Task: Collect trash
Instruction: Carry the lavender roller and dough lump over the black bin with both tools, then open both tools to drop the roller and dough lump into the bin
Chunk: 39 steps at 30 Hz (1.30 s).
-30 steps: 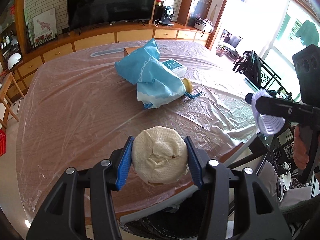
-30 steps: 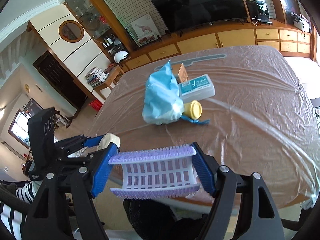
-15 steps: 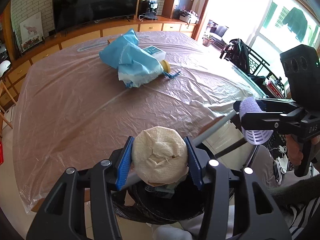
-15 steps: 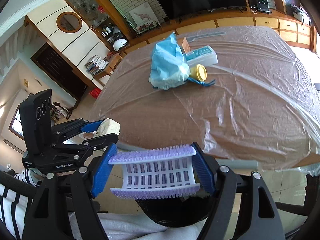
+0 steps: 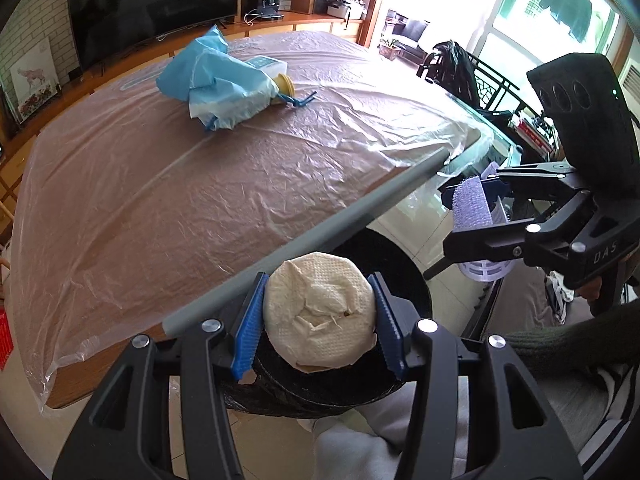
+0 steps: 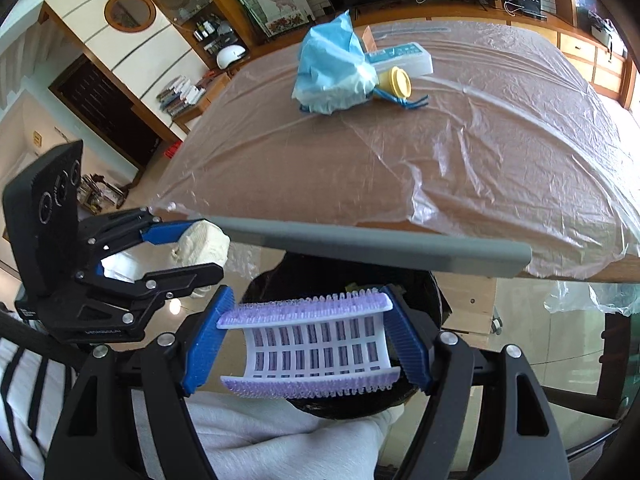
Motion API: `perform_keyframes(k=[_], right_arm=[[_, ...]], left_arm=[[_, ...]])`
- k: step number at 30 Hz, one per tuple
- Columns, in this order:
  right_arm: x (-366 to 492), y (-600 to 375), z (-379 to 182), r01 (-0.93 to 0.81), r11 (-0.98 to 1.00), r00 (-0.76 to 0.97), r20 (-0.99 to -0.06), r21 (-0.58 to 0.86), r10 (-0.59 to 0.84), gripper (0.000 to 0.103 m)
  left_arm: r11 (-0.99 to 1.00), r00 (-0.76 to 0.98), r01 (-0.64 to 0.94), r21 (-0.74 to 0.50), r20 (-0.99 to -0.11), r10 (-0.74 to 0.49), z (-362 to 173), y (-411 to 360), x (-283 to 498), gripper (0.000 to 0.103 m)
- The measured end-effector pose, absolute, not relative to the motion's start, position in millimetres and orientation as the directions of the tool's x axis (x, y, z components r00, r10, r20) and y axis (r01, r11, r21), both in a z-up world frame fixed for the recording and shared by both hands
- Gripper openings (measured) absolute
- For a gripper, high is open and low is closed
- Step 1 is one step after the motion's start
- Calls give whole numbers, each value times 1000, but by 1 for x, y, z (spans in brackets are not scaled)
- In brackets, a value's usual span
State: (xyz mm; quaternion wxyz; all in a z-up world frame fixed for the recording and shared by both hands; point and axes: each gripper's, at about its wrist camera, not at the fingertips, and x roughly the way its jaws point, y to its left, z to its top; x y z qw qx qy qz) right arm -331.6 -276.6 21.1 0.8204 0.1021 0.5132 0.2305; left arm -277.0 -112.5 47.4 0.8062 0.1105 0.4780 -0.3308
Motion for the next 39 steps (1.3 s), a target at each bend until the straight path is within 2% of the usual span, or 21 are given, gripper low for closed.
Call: perform_keyframes(k=[39], right_arm=[[-327,-246,-52,-285,913,256,-894,293,367,73]], left_arm=[[766,232,633,-111,-917,-325,-27,-127,-283,51]])
